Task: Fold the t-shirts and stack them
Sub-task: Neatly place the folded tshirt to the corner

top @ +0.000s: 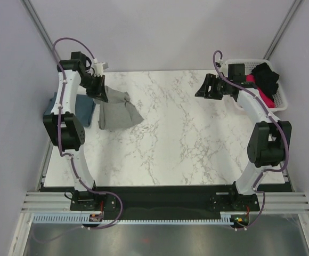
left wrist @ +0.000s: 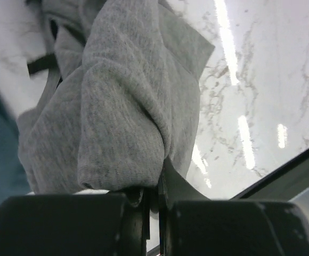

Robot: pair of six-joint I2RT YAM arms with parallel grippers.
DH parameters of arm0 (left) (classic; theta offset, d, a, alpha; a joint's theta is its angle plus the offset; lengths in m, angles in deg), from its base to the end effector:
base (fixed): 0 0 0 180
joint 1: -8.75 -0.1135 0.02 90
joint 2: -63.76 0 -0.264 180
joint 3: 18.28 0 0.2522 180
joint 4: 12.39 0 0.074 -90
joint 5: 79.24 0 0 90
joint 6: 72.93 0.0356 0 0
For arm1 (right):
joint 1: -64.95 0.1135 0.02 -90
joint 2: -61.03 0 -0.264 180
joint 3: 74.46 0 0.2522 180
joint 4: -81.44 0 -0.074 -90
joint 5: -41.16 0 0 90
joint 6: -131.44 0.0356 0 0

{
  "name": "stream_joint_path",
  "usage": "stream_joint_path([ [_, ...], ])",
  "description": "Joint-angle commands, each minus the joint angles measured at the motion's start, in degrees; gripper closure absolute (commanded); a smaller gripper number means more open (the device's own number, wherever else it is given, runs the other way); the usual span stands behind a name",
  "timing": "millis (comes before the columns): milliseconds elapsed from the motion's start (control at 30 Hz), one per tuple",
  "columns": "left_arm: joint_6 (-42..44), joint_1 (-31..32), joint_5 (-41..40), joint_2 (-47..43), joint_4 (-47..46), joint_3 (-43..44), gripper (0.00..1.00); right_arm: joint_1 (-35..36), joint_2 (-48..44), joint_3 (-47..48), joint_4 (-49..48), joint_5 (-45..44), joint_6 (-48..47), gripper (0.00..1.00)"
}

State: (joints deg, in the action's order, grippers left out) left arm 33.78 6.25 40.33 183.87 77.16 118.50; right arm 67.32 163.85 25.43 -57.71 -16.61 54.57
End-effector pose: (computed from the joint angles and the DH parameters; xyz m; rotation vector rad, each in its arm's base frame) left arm 0.4253 0.0010 0.3139 0.4397 2.6619 -0.6338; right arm 0.4045 0.0357 0.2860 -0.0667 2.3172 0.7911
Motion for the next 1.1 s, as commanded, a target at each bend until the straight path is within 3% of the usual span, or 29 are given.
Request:
stream_joint_path([
  [0,5.34,-1.28,-9.24,-6.47,2.79,1.08,0.98,-1.05,-2.89,-0.61,-0.72,0.64,-0.12,0.32],
  [433,11.15,-5.41,-26.73,-2.87,1.73,9.16,0.98,-2.02,-2.63,-2.19,-2.66,2.75,3.05,0.31],
  [1067,11.59,-9.71,-37.03,-0.85,-7.15,14.25,0.98,-3.87,-2.45,-3.07,-4.24,3.28,4.72,0.31],
])
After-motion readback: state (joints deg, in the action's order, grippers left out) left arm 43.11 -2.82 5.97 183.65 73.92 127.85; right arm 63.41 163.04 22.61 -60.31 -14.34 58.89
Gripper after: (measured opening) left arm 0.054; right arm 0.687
